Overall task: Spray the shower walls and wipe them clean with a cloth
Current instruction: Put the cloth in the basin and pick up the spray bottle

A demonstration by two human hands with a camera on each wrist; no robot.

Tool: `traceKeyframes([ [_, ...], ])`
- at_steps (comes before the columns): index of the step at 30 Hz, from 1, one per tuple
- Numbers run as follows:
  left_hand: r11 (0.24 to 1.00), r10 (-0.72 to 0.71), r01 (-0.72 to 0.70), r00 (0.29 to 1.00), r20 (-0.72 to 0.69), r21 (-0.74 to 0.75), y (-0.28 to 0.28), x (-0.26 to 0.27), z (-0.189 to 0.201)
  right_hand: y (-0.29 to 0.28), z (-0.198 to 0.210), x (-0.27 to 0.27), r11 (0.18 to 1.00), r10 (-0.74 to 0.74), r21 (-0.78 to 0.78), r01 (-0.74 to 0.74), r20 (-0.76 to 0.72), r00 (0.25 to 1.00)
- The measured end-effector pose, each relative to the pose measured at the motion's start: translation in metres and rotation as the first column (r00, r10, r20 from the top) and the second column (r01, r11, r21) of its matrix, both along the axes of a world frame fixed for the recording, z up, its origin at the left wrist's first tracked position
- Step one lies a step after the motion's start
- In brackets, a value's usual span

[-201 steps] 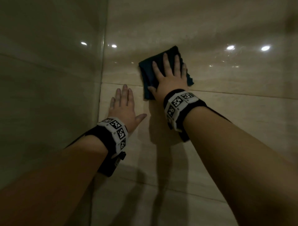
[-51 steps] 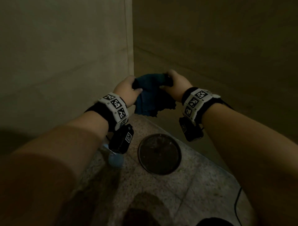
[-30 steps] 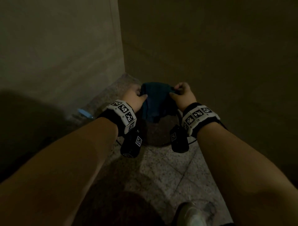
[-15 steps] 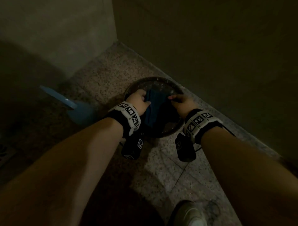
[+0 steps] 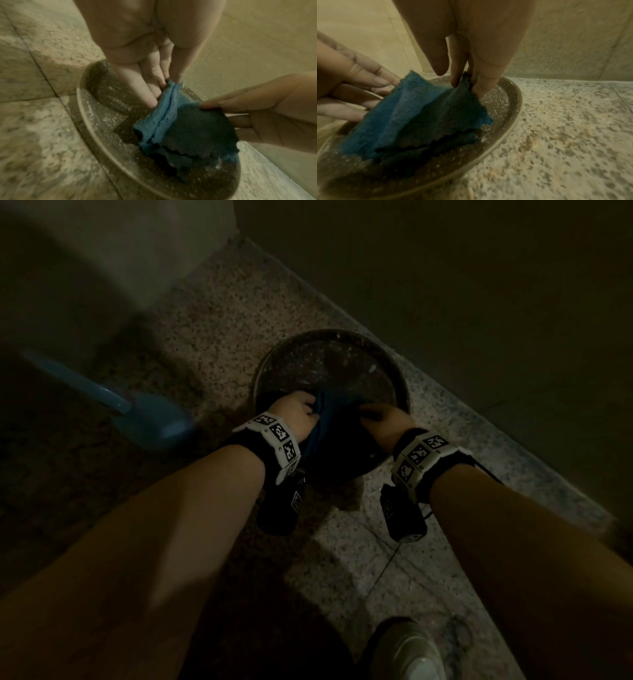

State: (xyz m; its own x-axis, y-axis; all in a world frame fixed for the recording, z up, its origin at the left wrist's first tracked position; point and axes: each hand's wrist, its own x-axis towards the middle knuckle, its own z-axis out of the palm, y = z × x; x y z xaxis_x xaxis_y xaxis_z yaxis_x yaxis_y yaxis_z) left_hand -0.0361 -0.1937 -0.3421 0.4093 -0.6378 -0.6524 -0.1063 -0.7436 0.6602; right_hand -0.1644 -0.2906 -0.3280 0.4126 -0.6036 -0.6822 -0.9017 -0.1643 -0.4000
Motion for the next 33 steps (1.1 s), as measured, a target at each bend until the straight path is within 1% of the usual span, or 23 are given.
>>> traceKeyframes([
  [5,0.999,-0.037,0.037,0.999,-0.035,0.0,0.002,0.002,0.002,0.0,-0.005,0.001,1.0,0.009,-0.022,-0.009,-0.004,1.0],
  [9,0.996,-0.087,0.087,0.996,0.007,0.009,0.007,0.003,0.007,0.001,-0.001,-0.001,0.995,0.014,-0.094,-0.014,0.001,1.0],
  [12,0.995,-0.1,0.1,0.995,0.012,0.003,0.014,0.006,0.014,0.003,0.012,0.003,0.992,0.037,-0.12,-0.035,0.016,0.999],
  [15,0.994,-0.104,0.105,0.993,0.054,-0.016,0.027,0.01,0.024,0.01,0.028,0.011,0.992,0.036,-0.124,-0.025,0.087,0.996],
  [19,0.994,-0.092,0.099,0.989,0.113,-0.051,0.052,0.017,0.039,0.028,0.056,0.03,0.987,0.089,-0.147,-0.067,0.153,0.984],
  [24,0.99,-0.121,0.136,0.952,0.28,-0.034,0.096,0.028,0.06,0.062,0.094,0.068,0.956,0.249,-0.203,-0.21,0.187,0.95],
  [26,0.99,-0.131,0.14,0.939,0.317,-0.005,0.114,0.039,0.069,0.082,0.106,0.086,0.931,0.327,-0.233,-0.28,0.195,0.925],
  [30,0.995,-0.1,0.092,0.932,0.347,0.039,0.15,0.062,0.088,0.121,0.12,0.121,0.886,0.438,-0.258,-0.384,0.202,0.876],
  [33,0.997,-0.042,0.013,0.926,0.374,0.079,0.18,0.077,0.091,0.145,0.123,0.146,0.863,0.479,-0.28,-0.421,0.187,0.858],
])
